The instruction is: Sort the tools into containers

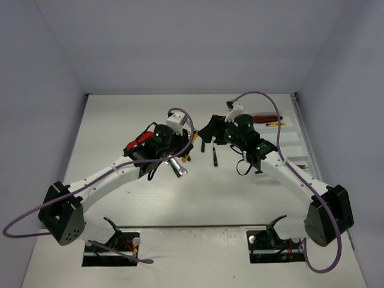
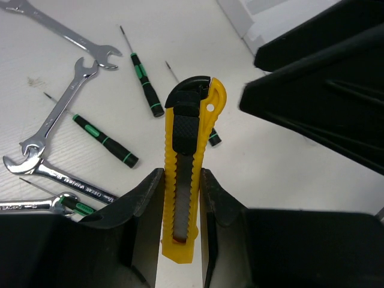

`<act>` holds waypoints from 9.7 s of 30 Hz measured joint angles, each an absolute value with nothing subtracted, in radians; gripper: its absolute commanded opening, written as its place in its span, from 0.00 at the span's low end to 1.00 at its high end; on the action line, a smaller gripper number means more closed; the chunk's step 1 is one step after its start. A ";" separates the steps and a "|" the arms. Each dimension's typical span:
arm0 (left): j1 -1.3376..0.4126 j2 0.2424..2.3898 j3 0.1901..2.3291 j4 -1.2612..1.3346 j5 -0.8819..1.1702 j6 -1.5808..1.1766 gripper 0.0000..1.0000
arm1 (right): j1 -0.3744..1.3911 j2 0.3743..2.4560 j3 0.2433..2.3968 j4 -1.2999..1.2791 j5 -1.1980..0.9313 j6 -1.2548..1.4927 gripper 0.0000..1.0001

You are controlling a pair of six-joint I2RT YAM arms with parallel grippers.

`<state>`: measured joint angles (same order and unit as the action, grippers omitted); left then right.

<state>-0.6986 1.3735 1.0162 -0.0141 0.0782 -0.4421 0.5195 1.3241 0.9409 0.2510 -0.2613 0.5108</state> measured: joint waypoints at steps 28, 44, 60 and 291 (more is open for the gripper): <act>-0.744 1.318 1.004 0.021 0.062 -0.401 0.00 | 0.583 1.357 0.940 0.393 -0.297 0.629 0.42; -0.745 1.357 1.062 -0.022 0.007 -0.384 0.55 | 0.585 1.406 0.941 0.419 -0.284 0.627 0.01; -0.378 1.350 1.248 -0.339 -0.136 -0.443 0.73 | 0.007 1.602 1.035 0.419 -0.265 0.668 0.00; -0.260 1.079 1.082 -0.496 -0.097 -0.245 0.87 | 0.546 1.924 1.245 -0.196 0.108 0.397 0.00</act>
<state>-0.2596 1.0788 1.0824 -0.4965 -0.0968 -0.2455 0.5457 1.9242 1.2454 -0.1962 0.1076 0.3969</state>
